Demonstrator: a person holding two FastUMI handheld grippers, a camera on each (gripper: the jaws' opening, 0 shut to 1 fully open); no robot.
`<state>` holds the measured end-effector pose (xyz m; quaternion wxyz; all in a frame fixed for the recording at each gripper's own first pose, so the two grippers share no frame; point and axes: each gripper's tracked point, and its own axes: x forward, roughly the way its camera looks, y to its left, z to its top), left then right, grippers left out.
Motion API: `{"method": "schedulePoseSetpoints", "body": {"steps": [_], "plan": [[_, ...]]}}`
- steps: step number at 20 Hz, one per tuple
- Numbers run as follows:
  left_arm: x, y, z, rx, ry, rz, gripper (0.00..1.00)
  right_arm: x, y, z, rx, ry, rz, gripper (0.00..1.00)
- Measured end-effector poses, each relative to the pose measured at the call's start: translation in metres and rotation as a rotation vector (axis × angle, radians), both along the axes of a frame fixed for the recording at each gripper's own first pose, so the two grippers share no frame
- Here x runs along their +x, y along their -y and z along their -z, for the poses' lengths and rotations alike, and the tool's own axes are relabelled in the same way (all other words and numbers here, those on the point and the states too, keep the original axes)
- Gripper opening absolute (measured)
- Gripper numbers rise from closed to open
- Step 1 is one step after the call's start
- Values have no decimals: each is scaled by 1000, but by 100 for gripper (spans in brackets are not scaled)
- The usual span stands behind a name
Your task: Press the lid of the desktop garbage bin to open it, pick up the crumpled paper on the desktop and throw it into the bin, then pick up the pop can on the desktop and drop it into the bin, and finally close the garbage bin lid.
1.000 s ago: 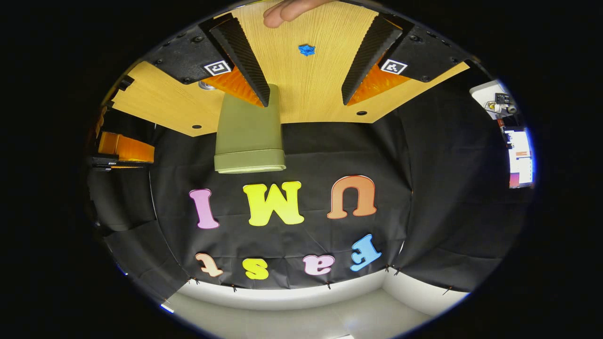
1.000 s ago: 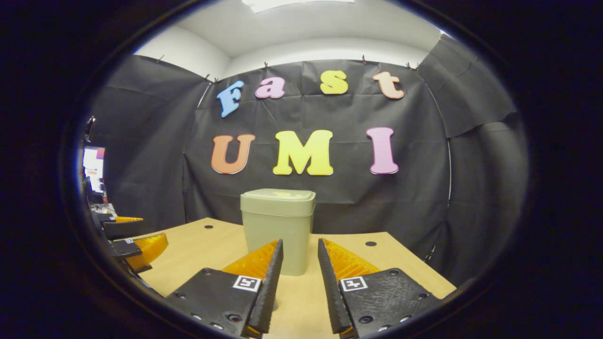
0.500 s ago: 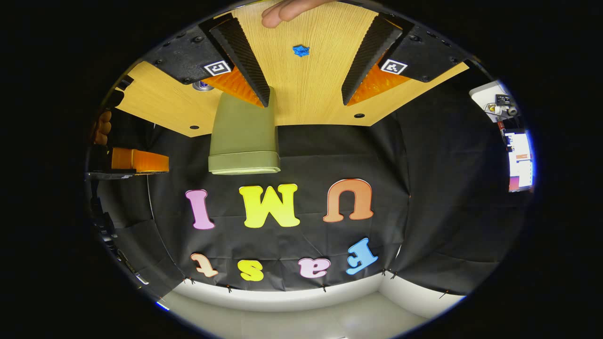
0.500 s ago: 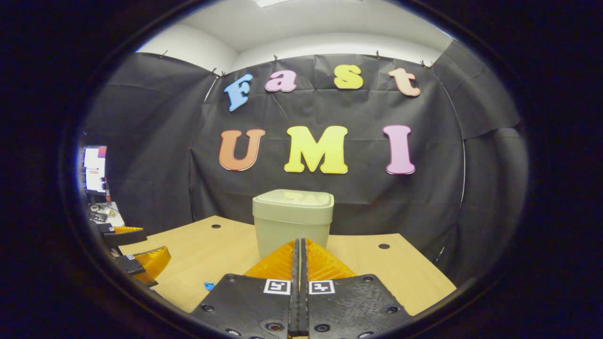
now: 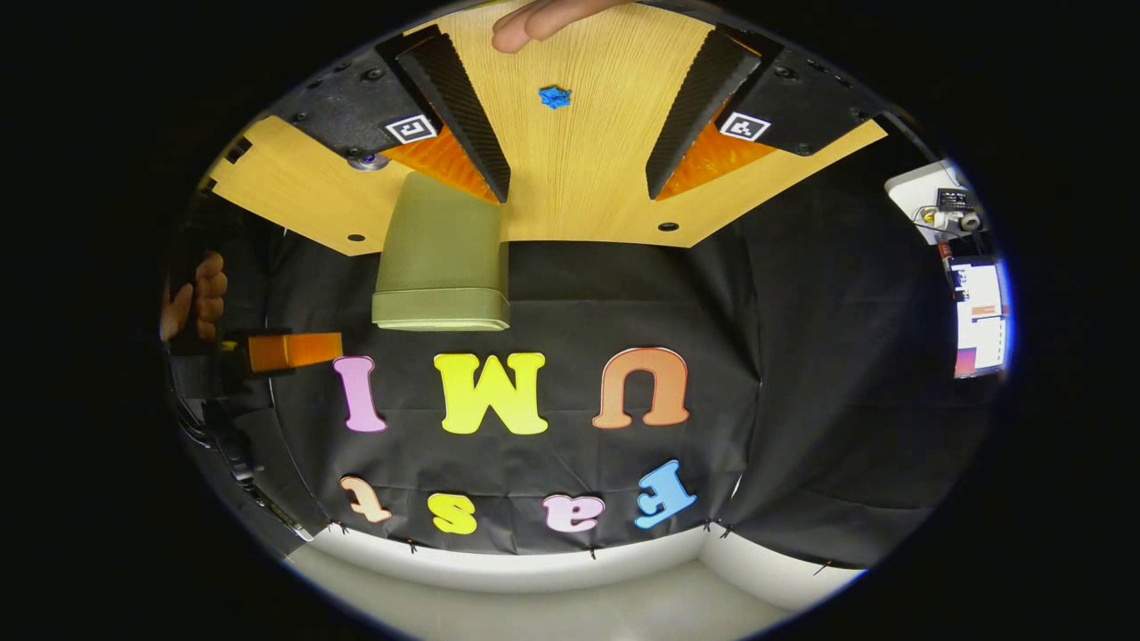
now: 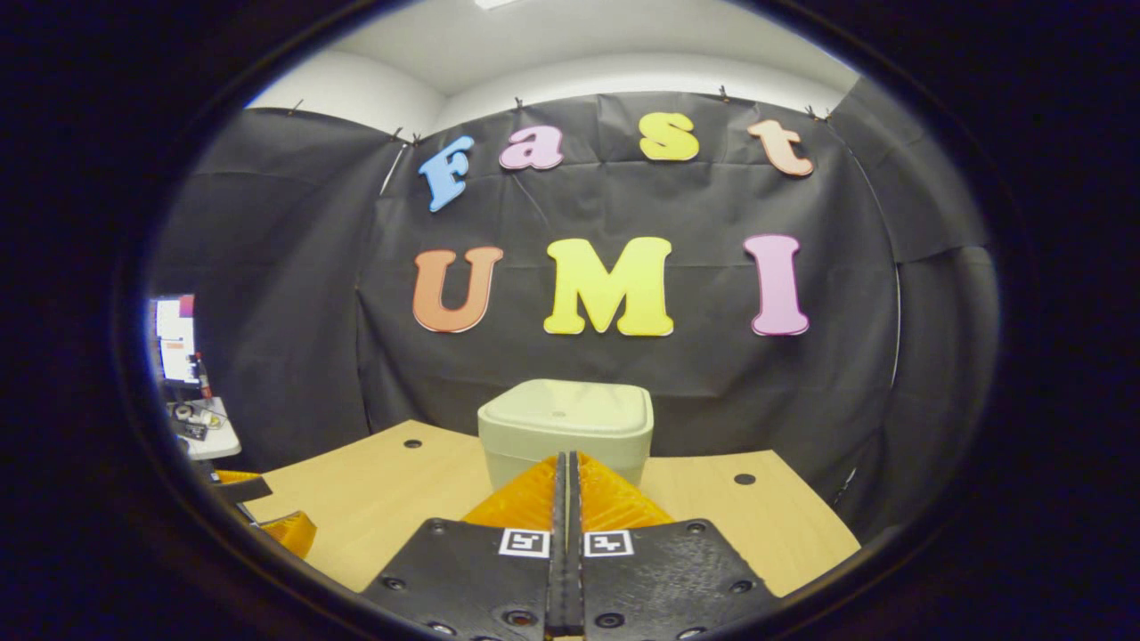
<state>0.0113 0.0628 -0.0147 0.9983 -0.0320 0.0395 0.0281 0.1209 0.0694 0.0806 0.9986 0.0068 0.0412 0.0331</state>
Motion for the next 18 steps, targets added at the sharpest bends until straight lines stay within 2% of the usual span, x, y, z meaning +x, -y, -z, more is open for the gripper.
{"method": "schedulePoseSetpoints", "body": {"steps": [4, 5, 6, 9, 13, 18], "plan": [[4, -14, 6, -22, -19, -22, 99, 36, -6, -13, -32, -6, -4, 0], [5, -16, 6, -30, -24, -21, 99, 49, -8, -10, -38, -30, 1, 3], [6, -18, 6, -35, -25, -19, 99, 61, -8, -8, -32, -46, 0, 0], [7, -28, 4, -42, -21, -38, 99, 95, -14, 0, 16, -119, 0, 0], [8, -38, 2, -62, -16, -47, 99, 134, -23, 10, 23, -211, 4, 0], [9, -45, 0, -76, -11, -59, 99, 157, -32, 21, 42, -268, 18, 0]]}}
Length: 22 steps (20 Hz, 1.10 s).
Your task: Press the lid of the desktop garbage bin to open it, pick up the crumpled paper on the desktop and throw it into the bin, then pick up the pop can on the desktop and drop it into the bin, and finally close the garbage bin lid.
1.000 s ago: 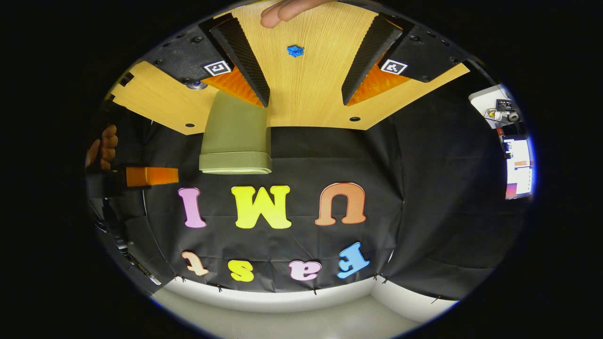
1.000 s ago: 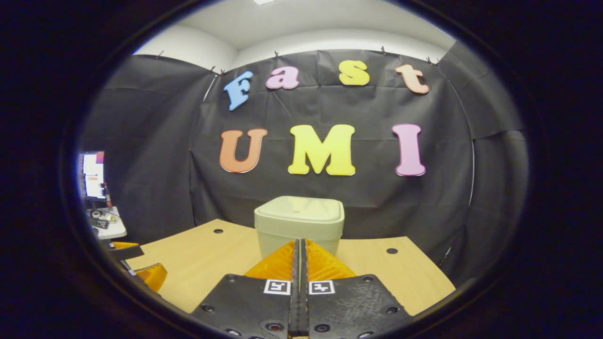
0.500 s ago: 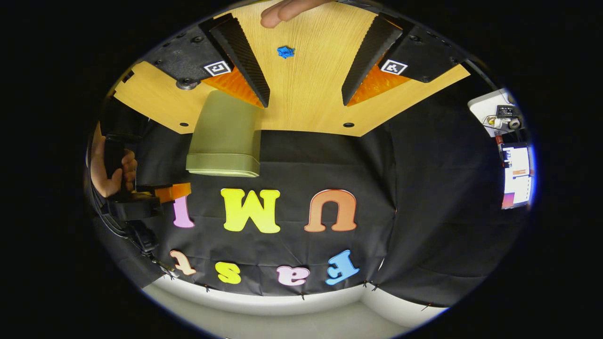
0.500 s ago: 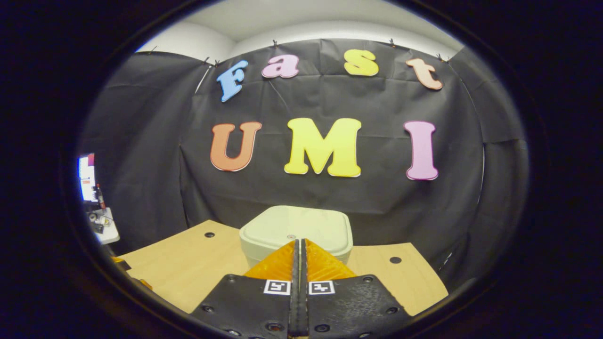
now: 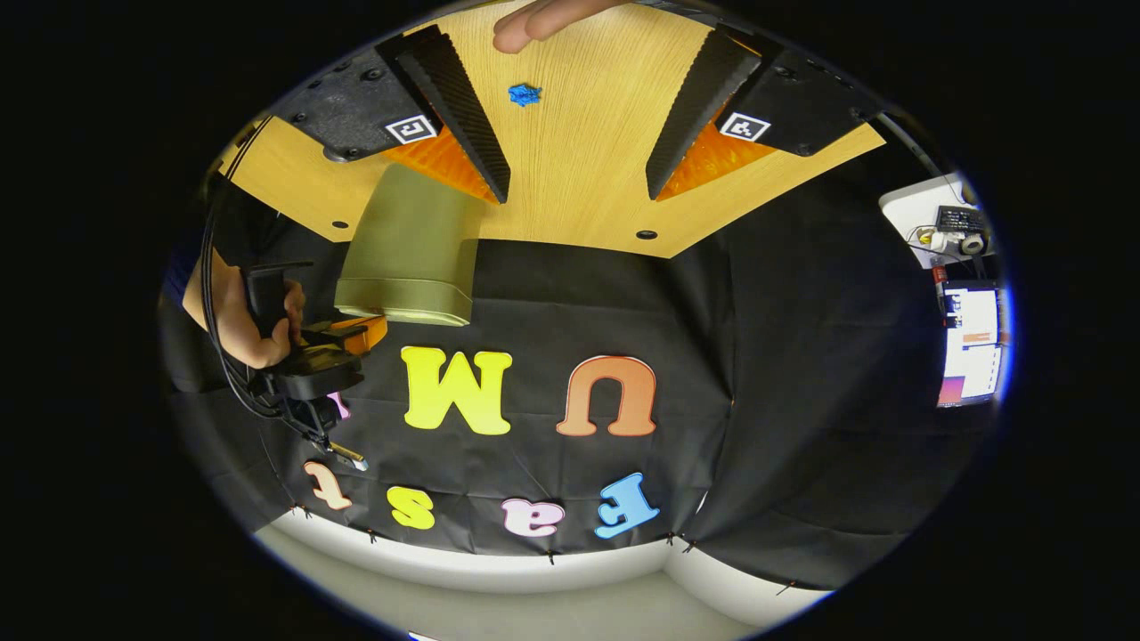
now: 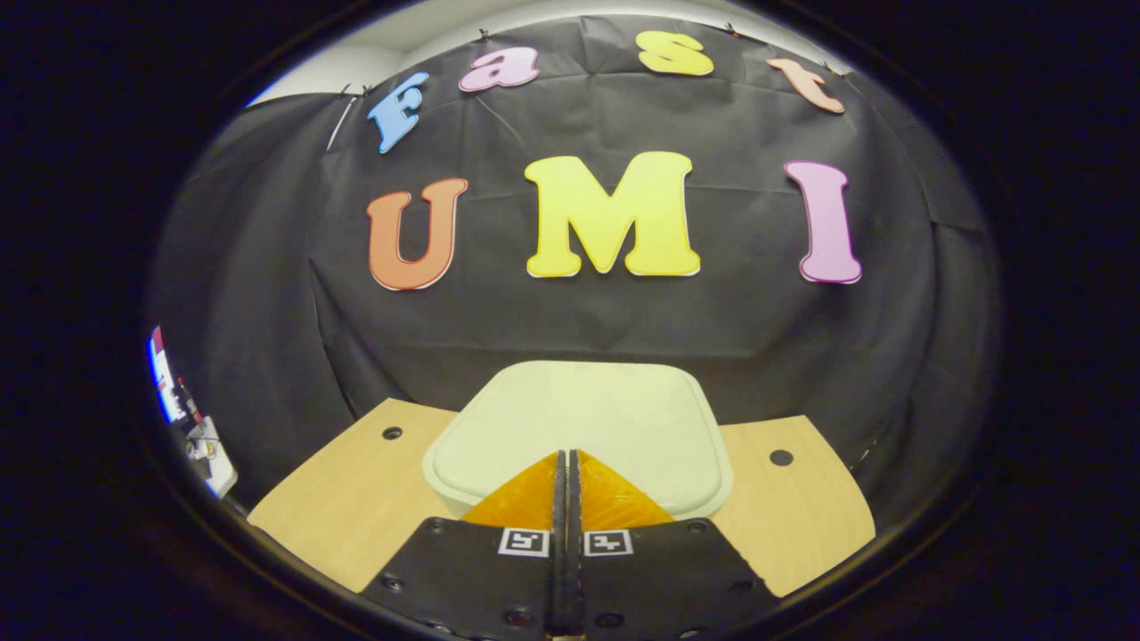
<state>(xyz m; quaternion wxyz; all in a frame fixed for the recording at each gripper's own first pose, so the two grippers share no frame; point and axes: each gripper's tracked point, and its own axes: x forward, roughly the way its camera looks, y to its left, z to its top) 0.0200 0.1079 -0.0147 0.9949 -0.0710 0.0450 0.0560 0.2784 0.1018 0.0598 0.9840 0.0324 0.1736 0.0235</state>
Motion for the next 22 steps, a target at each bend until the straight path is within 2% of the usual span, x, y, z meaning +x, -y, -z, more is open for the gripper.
{"method": "schedulePoseSetpoints", "body": {"steps": [2, 5, 8, 13, 21, 22], "plan": [[3, -1, 1, -2, 4, -1, 99, 4, 2, 5, -27, -23, 15, 0], [4, -1, 3, -7, 1, -1, 99, 3, 3, 10, 12, -63, 29, 0], [7, 1, 7, -17, -11, -3, 99, 1, 4, 9, -38, -64, 23, 0], [13, 1, 14, -2, -22, -23, 99, -10, 7, -16, -21, 28, 15, 0], [21, 11, 24, 7, -47, -14, 99, -86, 5, -78, -16, 234, -46, 0], [22, 12, 24, 9, -50, -14, 99, -97, 10, -79, -27, 262, -40, 3]]}}
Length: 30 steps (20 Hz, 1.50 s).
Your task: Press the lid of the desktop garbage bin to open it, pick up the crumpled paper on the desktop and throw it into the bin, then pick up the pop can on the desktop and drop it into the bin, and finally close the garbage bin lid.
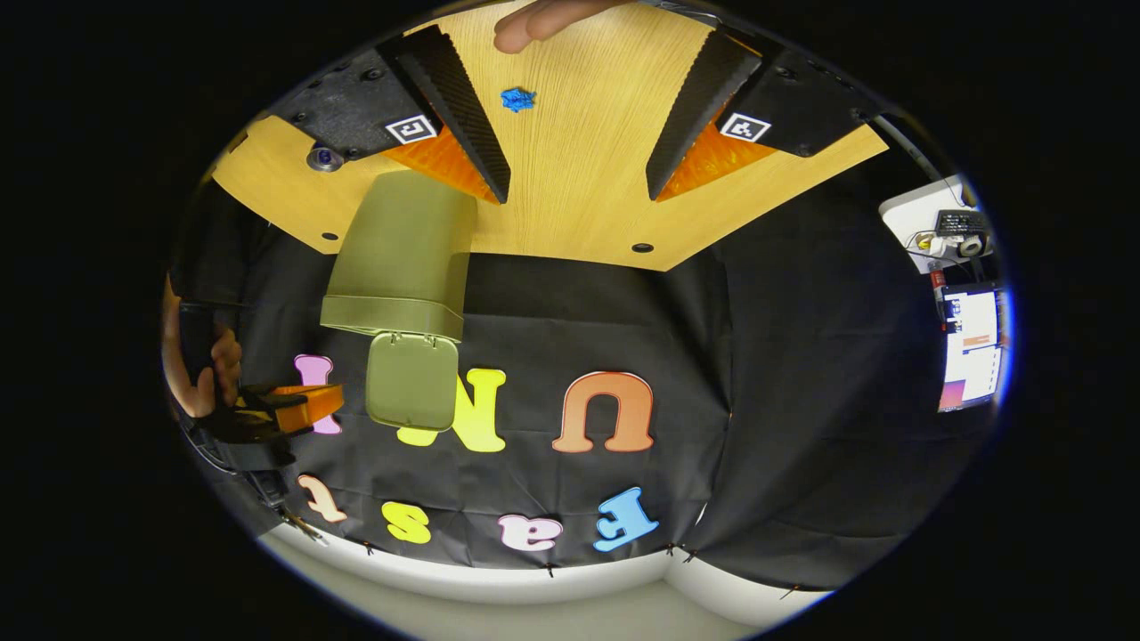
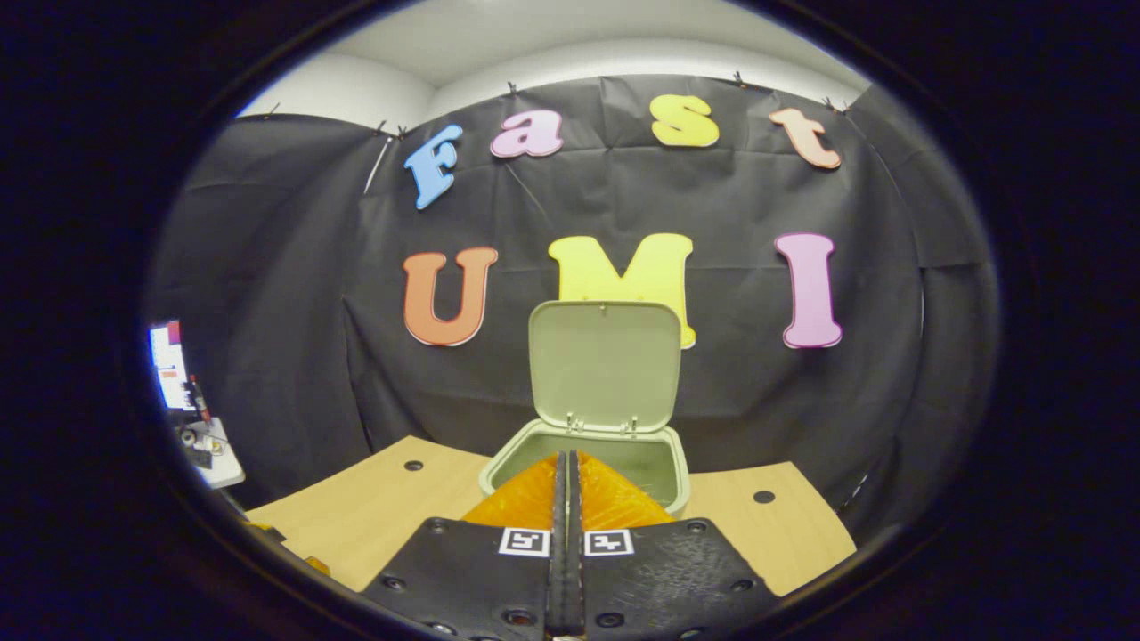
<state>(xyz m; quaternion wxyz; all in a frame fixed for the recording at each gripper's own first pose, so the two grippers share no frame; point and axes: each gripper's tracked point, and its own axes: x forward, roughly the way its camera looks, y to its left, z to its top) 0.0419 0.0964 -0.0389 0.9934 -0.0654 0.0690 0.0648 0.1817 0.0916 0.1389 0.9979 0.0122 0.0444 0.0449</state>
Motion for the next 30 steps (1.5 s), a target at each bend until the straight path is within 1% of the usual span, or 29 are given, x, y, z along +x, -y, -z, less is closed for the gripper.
{"method": "schedulePoseSetpoints", "body": {"steps": [1, 4, 7, 9, 10, 11, 13, 14, 16, 17, 20, 22, 23, 24, 25, 26, 27, 28, 30], "plan": [[1, 1, 1, 3, 0, 3, 99, -12, 1, -3, -19, 28, -4, 0], [3, 7, 6, 19, -8, 11, 99, -51, 9, 0, -54, 109, 0, 0], [8, 11, 13, 33, -27, 7, 99, -94, 9, 14, -33, 149, -39, 0], [8, 17, 15, 47, -32, 8, 99, -120, 18, 19, -21, 184, -46, 0], [8, 20, 15, 56, -32, 10, 99, -130, 22, 24, -8, 190, -51, 3], [8, 22, 15, 66, -36, 9, 99, -140, 26, 30, 2, 185, -57, 0], [8, 26, 15, 66, -31, 5, 99, -156, 36, 41, 17, 176, -62, 0], [8, 32, 15, 60, -27, 12, 99, -163, 44, 46, 25, 173, -54, 4], [6, 42, 11, 66, -14, 31, 99, -174, 59, 60, 40, 163, -43, 3], [6, 43, 11, 71, -11, 30, 99, -179, 66, 67, 53, 154, -37, 0], [11, 49, 16, 68, -10, 47, 99, -192, 88, 89, 73, 132, -10, 0], [16, 47, 23, 55, -23, 44, 99, -199, 99, 99, 76, 131, 9, 0], [18, 46, 24, 44, -25, 40, 99, -201, 102, 103, 73, 125, 17, 10], [21, 45, 27, 33, -27, 40, 99, -202, 108, 108, 70, 121, 30, 27], [24, 44, 30, 30, -33, 37, 99, -202, 109, 110, 63, 120, 30, 22], [25, 43, 33, 35, -41, 33, 99, -202, 110, 114, 52, 114, 38, 30], [26, 40, 35, 38, -46, 26, 99, -202, 110, 117, 43, 110, 37, 31], [28, 38, 38, 40, -48, 19, 99, -201, 106, 120, 33, 107, 32, 40], [32, 35, 42, 36, -56, 9, 99, -198, 102, 125, 20, 97, 37, 51]]}}
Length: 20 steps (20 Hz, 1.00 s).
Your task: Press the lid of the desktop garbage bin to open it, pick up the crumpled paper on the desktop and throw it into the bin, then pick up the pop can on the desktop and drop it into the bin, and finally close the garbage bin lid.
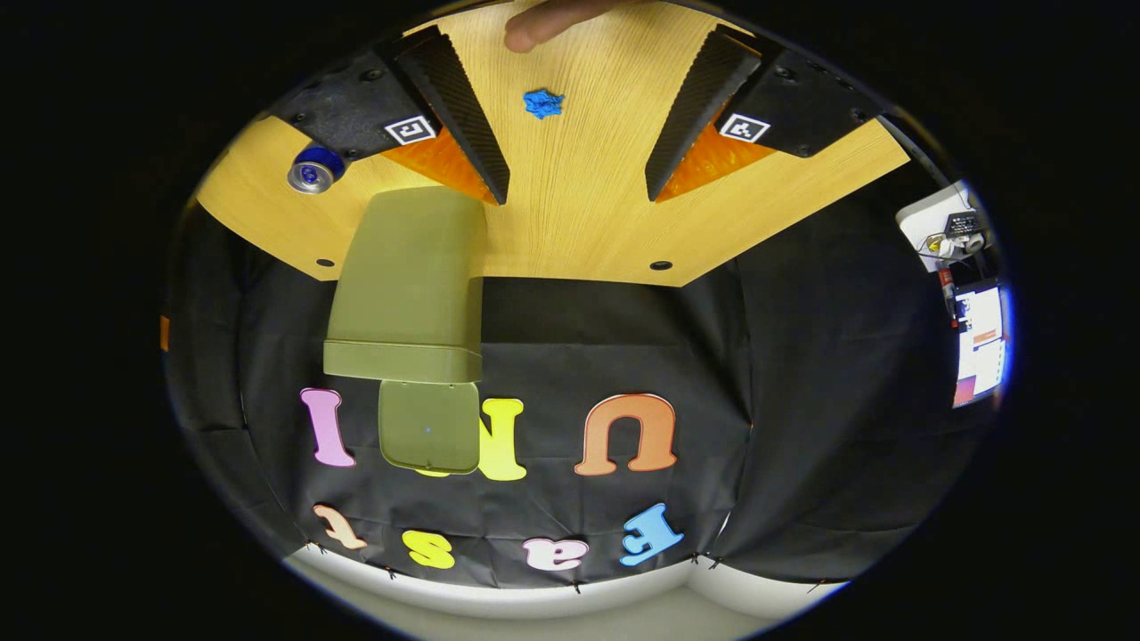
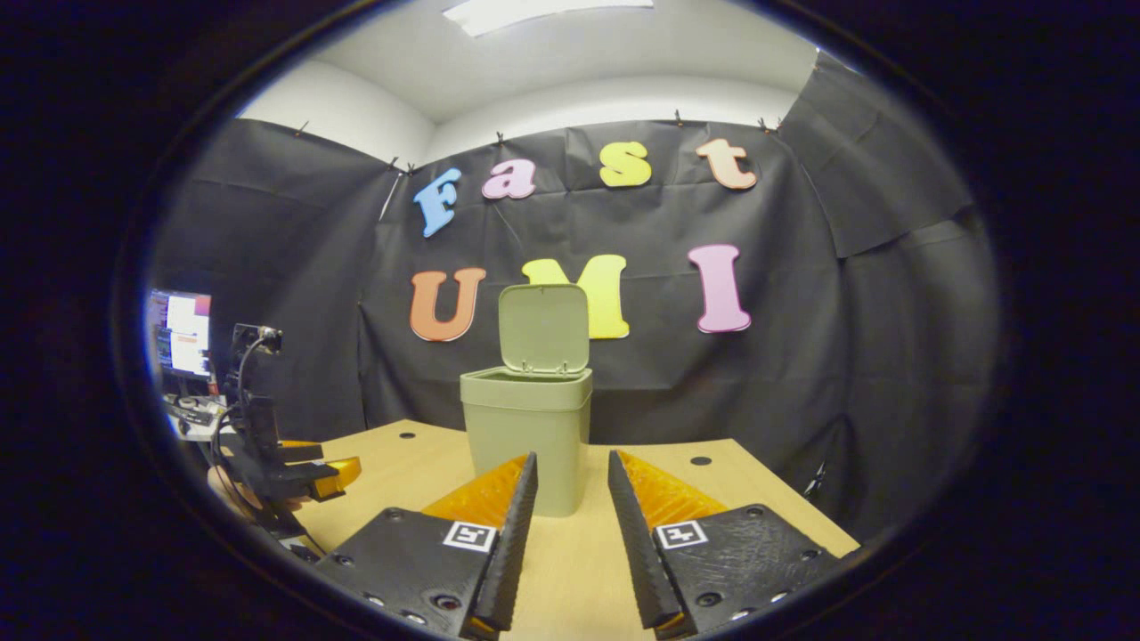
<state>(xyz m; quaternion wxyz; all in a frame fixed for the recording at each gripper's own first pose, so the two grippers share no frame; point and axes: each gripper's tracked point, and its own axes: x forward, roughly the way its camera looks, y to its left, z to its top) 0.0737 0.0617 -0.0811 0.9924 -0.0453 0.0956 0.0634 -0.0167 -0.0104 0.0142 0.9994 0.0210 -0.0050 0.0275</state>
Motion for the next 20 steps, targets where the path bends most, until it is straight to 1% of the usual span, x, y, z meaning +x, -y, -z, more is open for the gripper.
{"method": "schedulePoseSetpoints", "body": {"steps": [1, 3, 4, 5, 6, 7, 8, 9, 11, 12, 13, 15, 16, 17, 18, 19, 20], "plan": [[2, 1, 5, -7, -11, 4, 99, 1, -8, 4, -11, -8, -18, 51], [7, 8, 12, -28, -35, 30, 99, 2, -20, 12, -47, -26, -31, 69], [7, 12, 20, -31, -51, 43, 99, 2, -25, 16, -75, -30, -37, 82], [8, 12, 24, -26, -71, 53, 99, 3, -28, 17, -96, -32, -38, 84], [9, 11, 32, -21, -98, 54, 100, 3, -29, 20, -110, -33, -35, 98], [9, 10, 41, -19, -130, 54, 100, 4, -31, 18, -118, -26, -36, 98], [9, 11, 51, -24, -166, 59, 99, 6, -31, 19, -120, -28, -29, 95], [9, 16, 62, -29, -210, 80, 100, 7, -30, 22, -118, -33, -22, 95], [11, 20, 84, 0, -280, 109, 99, 9, -29, 26, -110, -45, -15, 95], [11, 23, 89, 6, -297, 115, 99, 11, -29, 27, -110, -52, -9, 98], [11, 27, 93, -6, -314, 129, 99, 13, -27, 29, -114, -58, 0, 95], [12, 37, 101, -39, -338, 158, 99, 16, -24, 34, -126, -71, 16, 95], [12, 40, 106, -43, -350, 162, 99, 17, -24, 35, -124, -75, 20, 98], [13, 41, 111, -42, -361, 163, 98, 18, -24, 34, -118, -75, 21, 98], [15, 41, 114, -45, -368, 165, 96, 18, -24, 35, -110, -74, 21, 95], [17, 42, 118, -51, -371, 168, 100, 19, -24, 34, -103, -75, 22, 95], [17, 40, 122, -61, -385, 163, 93, 19, -24, 35, -98, -75, 22, 98]]}}
